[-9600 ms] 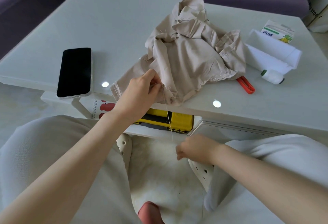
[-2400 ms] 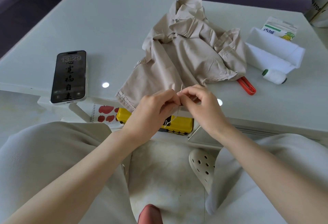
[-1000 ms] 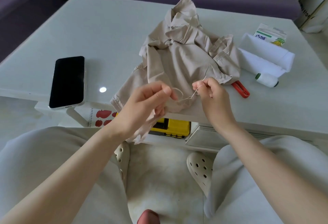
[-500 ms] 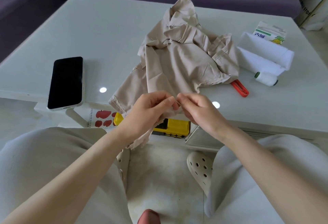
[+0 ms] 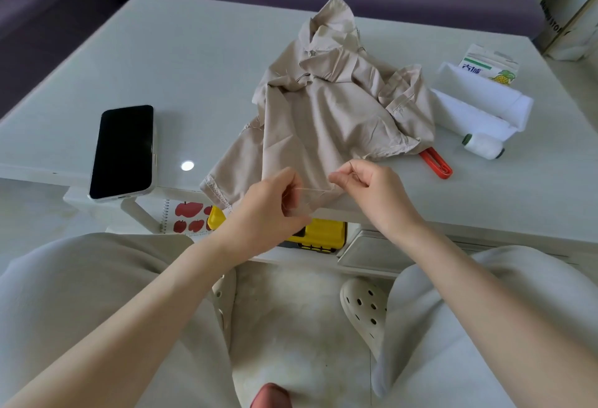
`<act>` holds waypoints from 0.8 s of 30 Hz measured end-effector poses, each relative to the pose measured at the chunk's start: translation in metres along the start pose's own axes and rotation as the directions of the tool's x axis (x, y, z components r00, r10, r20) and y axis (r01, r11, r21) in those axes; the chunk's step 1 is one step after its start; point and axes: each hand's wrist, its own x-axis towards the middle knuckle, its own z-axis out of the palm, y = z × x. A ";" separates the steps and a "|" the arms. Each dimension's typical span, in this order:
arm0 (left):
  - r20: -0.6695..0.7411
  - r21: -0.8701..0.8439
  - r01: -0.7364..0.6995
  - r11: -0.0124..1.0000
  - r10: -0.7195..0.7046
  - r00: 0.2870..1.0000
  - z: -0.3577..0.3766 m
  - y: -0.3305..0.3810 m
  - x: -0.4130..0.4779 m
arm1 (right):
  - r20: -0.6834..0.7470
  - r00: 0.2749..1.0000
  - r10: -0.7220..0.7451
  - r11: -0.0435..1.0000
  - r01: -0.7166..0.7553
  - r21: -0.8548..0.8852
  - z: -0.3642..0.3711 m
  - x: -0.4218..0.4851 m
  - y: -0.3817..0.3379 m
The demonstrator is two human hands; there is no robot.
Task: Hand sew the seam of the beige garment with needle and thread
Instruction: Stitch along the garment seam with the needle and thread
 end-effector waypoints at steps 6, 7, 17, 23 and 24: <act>0.060 0.414 -0.149 0.898 0.137 0.989 0.006 -0.022 -0.003 | 0.080 0.995 -0.061 0.964 0.079 -0.255 0.000 0.001 0.012; 0.040 0.433 -0.146 0.890 0.143 0.989 0.007 -0.024 -0.003 | 0.073 0.995 -0.066 0.956 0.084 -0.281 0.000 0.002 0.013; -0.196 0.455 -0.096 0.886 0.204 0.959 -0.003 -0.019 0.000 | -0.108 0.990 -0.085 0.901 0.030 -0.432 -0.010 0.013 0.017; -0.149 0.524 -0.166 0.835 0.282 0.948 -0.007 -0.019 0.000 | -0.139 0.989 -0.057 0.896 -0.011 -0.445 -0.011 0.024 0.021; -0.125 0.534 -0.178 0.827 0.285 0.950 -0.008 -0.021 0.000 | -0.141 0.987 -0.074 0.891 0.002 -0.455 -0.010 0.024 0.020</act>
